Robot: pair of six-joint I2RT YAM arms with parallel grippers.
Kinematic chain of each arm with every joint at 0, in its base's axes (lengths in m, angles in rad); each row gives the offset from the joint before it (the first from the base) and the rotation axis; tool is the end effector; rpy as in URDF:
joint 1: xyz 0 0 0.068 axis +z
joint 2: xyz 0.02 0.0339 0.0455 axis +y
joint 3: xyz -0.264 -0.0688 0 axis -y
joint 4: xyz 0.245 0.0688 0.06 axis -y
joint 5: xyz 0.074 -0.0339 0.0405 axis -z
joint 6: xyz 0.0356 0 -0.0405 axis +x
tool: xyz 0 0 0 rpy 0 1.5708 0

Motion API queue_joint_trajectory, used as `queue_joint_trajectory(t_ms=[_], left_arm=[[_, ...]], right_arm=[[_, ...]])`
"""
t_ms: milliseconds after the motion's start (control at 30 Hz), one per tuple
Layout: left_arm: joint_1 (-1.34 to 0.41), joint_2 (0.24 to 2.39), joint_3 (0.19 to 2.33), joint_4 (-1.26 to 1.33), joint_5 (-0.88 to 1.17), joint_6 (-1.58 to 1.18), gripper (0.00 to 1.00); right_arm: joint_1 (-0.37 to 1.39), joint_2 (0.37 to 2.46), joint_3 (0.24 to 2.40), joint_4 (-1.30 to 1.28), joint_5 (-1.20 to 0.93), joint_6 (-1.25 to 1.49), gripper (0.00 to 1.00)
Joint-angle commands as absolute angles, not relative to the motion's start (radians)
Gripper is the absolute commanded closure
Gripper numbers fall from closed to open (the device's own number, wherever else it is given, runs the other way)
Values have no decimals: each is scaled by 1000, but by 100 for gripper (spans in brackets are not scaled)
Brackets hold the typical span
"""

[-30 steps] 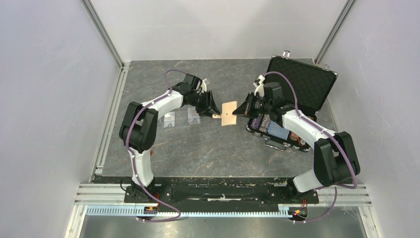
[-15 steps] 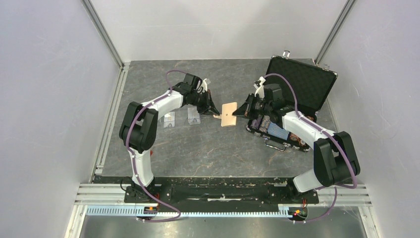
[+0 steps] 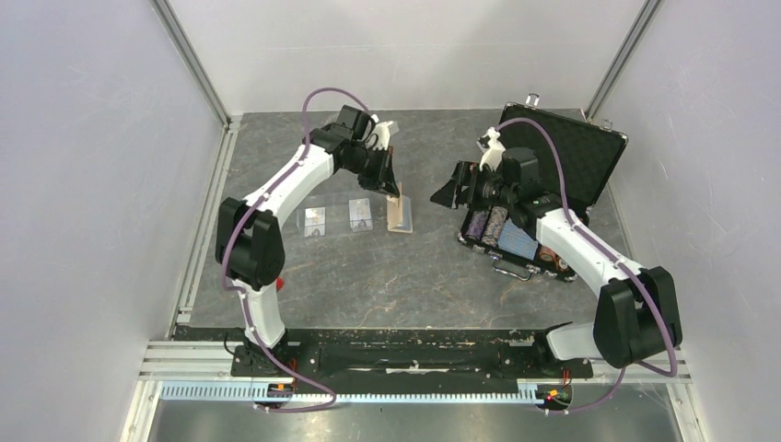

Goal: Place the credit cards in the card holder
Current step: Open the card holder.

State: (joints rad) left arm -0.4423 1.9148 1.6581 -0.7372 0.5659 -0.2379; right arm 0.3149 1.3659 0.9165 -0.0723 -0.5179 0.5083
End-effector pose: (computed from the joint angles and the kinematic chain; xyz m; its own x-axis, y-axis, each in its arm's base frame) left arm 0.3696 -0.1962 0.2707 -0.8836 0.1984 -0.4242 0.4295 0.7043 -0.5653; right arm 0.2836 0.1109 0.2673 -0.7435 0.2025 -0.6373 -0.3610 0.6807 0.6375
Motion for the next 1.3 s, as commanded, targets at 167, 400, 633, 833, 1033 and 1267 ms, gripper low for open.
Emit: queue_joint_trajectory(t_ms=[167, 400, 633, 833, 1033, 1267], left_arm=[[-471, 1765, 1767, -976, 659, 150, 98], [-500, 1732, 1781, -1009, 799, 175, 98], [-537, 1734, 1811, -1027, 942, 166, 98], [-555, 1735, 1838, -1028, 995, 150, 98], [-555, 1726, 1844, -1028, 992, 149, 98], [-554, 1713, 1812, -1028, 980, 149, 98]], right_arm=[[312, 1374, 1034, -18, -707, 263, 10], [311, 1404, 1031, 220, -866, 393, 8], [321, 1434, 941, 559, -991, 626, 8], [353, 1452, 875, 708, -1061, 726, 11], [364, 1472, 814, 886, -1146, 860, 20], [364, 1454, 806, 822, -1195, 828, 30]])
